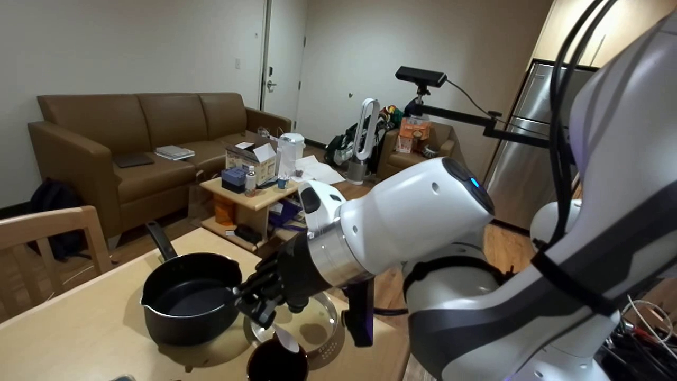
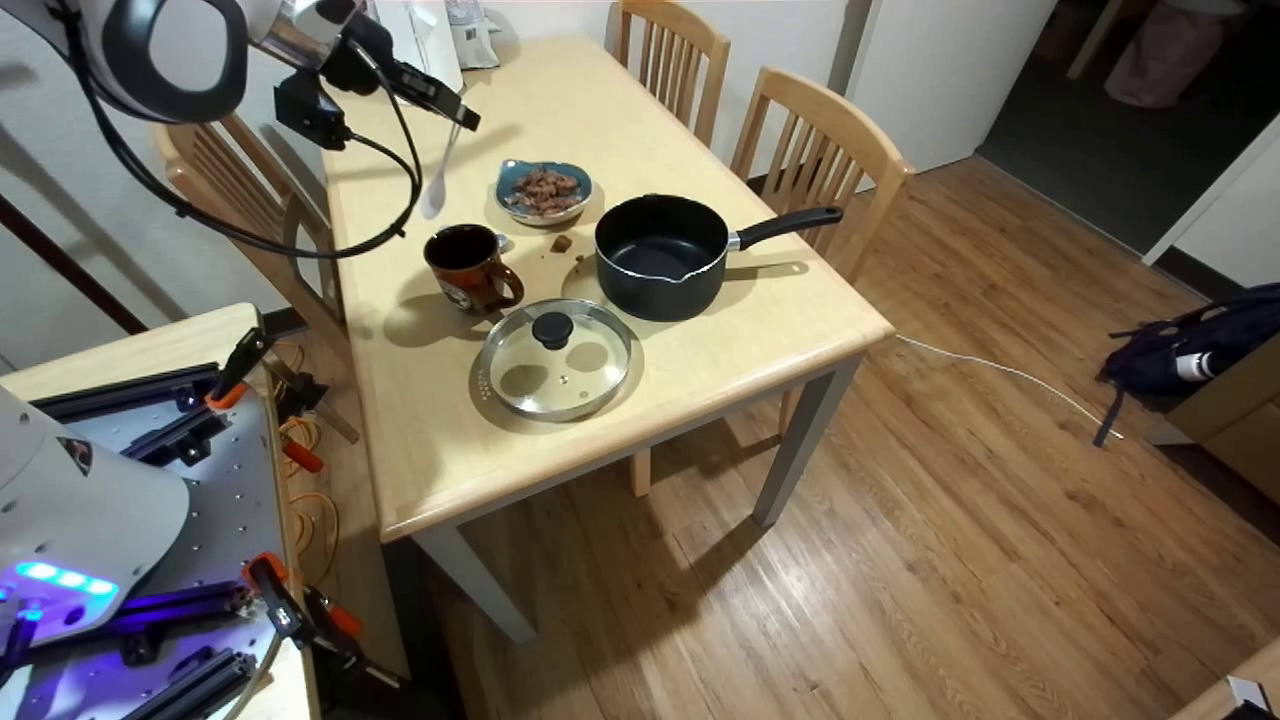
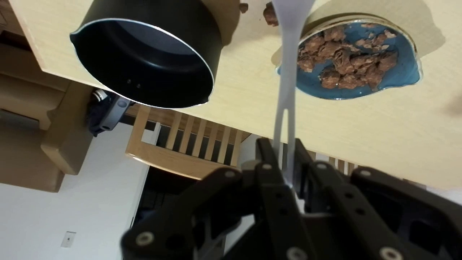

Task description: Remove the spoon from the bowl and put it in the mug

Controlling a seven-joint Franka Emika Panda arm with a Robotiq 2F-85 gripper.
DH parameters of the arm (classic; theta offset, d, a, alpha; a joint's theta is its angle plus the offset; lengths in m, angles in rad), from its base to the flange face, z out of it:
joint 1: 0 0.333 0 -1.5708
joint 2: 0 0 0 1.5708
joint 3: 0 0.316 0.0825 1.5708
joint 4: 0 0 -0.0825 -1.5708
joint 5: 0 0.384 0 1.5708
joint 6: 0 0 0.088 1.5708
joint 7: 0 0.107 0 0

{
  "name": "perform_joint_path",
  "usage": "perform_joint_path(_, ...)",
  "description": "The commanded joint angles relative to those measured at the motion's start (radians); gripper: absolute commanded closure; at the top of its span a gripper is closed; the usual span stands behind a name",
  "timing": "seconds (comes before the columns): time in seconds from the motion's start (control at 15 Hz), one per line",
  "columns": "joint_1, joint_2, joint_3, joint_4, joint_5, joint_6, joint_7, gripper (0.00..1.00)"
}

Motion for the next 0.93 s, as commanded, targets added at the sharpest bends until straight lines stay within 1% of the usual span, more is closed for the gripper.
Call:
perform_joint_path(0.0,0.006,-0.036,-0.040,-0.017,-0.057,0.009,0.013,0.96)
perform_joint_path(0.27,0.016,-0.071,-0.078,-0.007,-0.104,0.008,0.006,0.96)
perform_joint_path(0.47,0.007,-0.102,-0.098,-0.001,-0.138,0.008,0.001,0.96)
perform_joint_path(0.53,0.004,-0.059,-0.074,0.000,-0.097,0.000,0.000,0.85)
perform_joint_path(0.87,0.004,-0.085,-0.088,0.001,-0.111,0.000,0.000,0.85)
